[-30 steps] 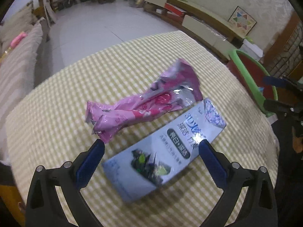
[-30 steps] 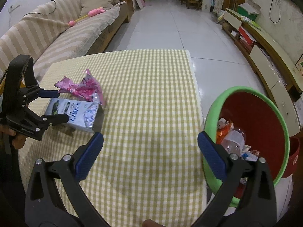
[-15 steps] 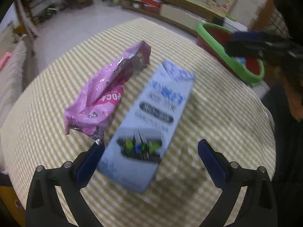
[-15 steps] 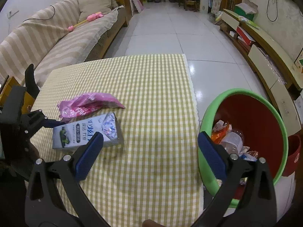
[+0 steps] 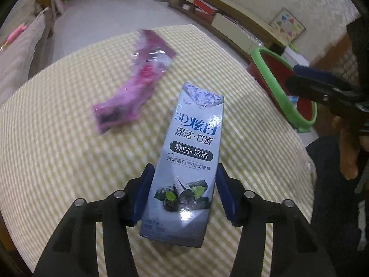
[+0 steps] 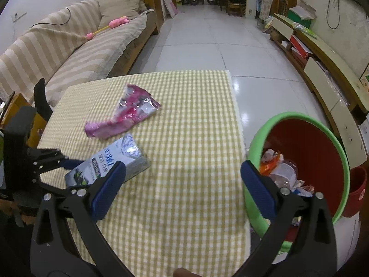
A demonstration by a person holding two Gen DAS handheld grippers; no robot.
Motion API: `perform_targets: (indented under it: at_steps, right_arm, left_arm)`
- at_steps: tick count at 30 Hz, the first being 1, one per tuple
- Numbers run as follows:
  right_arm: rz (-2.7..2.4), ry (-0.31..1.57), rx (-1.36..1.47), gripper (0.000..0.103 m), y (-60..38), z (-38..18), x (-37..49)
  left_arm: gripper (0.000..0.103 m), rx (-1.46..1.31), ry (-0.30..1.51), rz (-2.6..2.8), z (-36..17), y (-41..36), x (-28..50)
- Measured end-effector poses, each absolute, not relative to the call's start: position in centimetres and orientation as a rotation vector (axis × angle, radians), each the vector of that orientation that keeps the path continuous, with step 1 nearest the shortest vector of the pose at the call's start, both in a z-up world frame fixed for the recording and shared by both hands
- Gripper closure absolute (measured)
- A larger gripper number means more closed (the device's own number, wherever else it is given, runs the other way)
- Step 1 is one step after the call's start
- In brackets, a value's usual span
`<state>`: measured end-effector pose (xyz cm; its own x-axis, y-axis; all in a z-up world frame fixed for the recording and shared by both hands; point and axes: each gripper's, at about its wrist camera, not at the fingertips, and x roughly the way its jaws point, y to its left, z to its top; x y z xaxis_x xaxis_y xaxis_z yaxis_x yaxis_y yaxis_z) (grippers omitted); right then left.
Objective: Collect trash
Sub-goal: 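Grasp the white toothpaste box with the left tool while the right tool grasps the pink wrapper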
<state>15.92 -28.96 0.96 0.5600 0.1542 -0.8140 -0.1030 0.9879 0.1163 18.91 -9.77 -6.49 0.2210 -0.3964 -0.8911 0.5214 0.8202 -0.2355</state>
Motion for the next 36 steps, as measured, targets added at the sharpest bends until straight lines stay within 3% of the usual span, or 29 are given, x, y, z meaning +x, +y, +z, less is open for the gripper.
perform_targets:
  at_steps: [16, 32, 34, 36]
  right_arm:
    - [0.274, 0.975, 0.047, 0.005, -21.2, 0.3, 18.9]
    - [0.114, 1.082, 0.371, 0.005, -19.8, -5.7, 24.8]
    - [0.122, 1.096, 0.372, 0.009, -19.2, -6.4, 25.0]
    - [0.13, 1.097, 0.334, 0.02, -18.6, -6.7, 25.0]
  left_arm:
    - [0.052, -0.024, 1.057, -0.45, -1.1, 0.0, 17.4]
    - [0.053, -0.125, 1.024, -0.327, -1.6, 5.0, 20.4]
    - [0.053, -0.135, 1.026, -0.322, -1.8, 5.1, 20.7]
    - [0.053, -0.142, 1.027, -0.319, -2.0, 5.1, 20.9]
